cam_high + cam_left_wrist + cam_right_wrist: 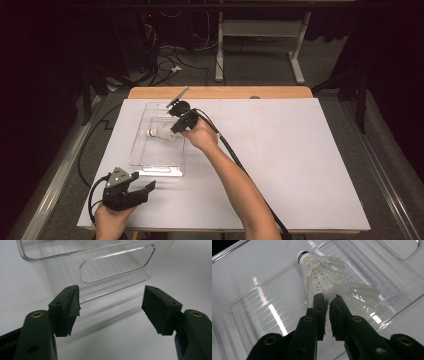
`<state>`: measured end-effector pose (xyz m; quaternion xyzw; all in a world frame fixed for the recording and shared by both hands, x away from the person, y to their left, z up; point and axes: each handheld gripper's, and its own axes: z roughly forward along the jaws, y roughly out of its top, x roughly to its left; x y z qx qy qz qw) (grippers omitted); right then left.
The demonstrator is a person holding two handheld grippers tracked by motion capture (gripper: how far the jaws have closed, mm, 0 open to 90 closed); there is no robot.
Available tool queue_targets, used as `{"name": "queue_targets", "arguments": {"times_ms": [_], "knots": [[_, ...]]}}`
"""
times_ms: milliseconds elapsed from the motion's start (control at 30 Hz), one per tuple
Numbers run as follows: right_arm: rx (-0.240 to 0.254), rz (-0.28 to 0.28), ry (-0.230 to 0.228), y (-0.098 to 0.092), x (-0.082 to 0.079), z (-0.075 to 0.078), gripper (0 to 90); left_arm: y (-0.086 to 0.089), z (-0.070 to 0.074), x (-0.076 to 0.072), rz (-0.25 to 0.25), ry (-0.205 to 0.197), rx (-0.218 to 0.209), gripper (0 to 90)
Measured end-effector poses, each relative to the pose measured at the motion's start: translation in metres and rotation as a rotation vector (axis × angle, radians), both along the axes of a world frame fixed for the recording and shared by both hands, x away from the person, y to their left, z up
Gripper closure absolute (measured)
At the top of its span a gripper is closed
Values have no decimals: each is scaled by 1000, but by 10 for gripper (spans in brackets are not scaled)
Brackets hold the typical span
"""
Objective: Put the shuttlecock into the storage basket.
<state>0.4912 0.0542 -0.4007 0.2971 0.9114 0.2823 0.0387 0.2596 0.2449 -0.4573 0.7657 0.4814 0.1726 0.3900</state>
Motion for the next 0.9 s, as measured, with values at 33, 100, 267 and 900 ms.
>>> {"name": "queue_targets", "arguments": {"times_ms": [33,100,267,900], "knots": [[-2,-1,3,0,0,-1,877,0,0,0,-1,0,0,314],[-7,-3,10,1,0,-2,894,0,0,0,-1,0,0,314],[-2,-16,6,3,2,-6,900,1,0,0,3,2,-5,314],[-44,-48,-40,-7,2,6,766,0,0,0,3,0,-5,314]]}}
